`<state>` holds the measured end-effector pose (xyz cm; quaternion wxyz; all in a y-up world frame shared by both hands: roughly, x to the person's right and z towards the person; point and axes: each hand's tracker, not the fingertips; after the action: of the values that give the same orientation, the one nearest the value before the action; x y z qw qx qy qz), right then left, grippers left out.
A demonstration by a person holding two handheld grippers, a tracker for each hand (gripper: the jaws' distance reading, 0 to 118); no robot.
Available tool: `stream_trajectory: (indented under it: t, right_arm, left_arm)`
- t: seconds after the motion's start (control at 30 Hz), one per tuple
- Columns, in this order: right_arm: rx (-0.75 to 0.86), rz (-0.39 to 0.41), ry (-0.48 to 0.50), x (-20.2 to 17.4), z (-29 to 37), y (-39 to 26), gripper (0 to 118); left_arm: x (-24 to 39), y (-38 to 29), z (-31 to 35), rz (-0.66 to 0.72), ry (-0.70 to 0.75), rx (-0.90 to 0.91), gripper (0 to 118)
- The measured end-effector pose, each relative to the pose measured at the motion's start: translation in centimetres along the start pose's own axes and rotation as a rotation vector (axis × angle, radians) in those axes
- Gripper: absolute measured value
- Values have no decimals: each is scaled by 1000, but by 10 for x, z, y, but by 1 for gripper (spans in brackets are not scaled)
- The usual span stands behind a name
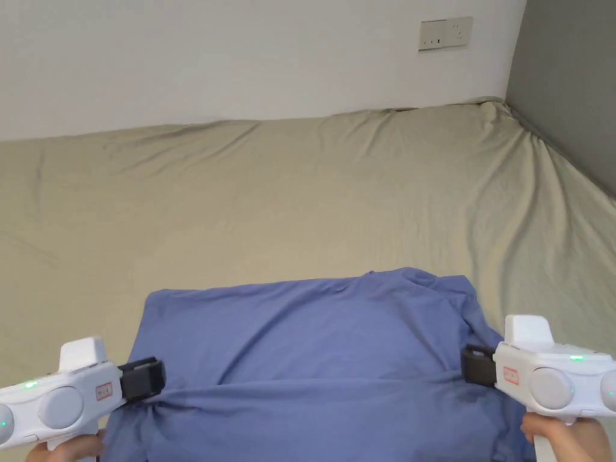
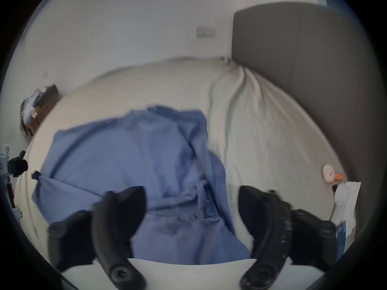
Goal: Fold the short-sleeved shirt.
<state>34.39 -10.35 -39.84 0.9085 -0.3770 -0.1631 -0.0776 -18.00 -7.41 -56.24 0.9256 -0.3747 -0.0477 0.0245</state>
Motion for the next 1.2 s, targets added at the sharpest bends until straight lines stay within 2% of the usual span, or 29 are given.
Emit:
stream_trajectory:
  t: [0.03,0.07,0.1,0.33,0.4,0.47,0.5,0.53,0.57,0.6,0.63,0.73,0.87,1.07,1.2]
  right_arm:
    - [58,2,12,1,19,5,101]
    - [112,4,25,2,36,9,102]
    - [163,6,41,-14,63,11,102]
    - [503,43,66,-30,189,10,102]
    - [551,66,40,-39,209,4,102]
    - [601,72,13,-45,225,-5,97]
    - [613,77,-1,-47,230,-10,87]
    - [626,88,-15,-49,235,-15,64]
    - [628,103,-29,-51,240,-19,35]
    - [632,125,-35,-54,242,-23,7]
    - [637,141,-61,-56,242,-25,2]
    - [633,156,-56,-60,245,-31,2]
    - [627,158,-59,-65,243,-32,2]
    - [597,150,-57,-59,234,-28,2]
    - [574,151,-69,-54,221,-23,2]
  left_arm:
    - [4,3,20,0,-27,66,116]
    - [6,6,36,-7,-44,101,116]
    - [10,9,54,-17,-56,133,116]
    - [37,-2,168,-129,-81,457,115]
    - [44,-11,190,-151,-67,515,106]
    - [49,-23,203,-154,-61,572,79]
    - [51,-29,209,-150,-65,582,61]
    - [52,-34,212,-146,-68,586,25]
    - [54,-40,213,-147,-74,588,0]
    - [54,-44,214,-146,-85,591,0]
    - [57,-49,214,-142,-91,589,0]
    - [59,-56,211,-129,-124,573,0]
    - [54,-52,199,-132,-100,508,0]
    - [22,-37,146,-105,-128,273,0]
    - [-6,-28,98,-88,-81,78,0]
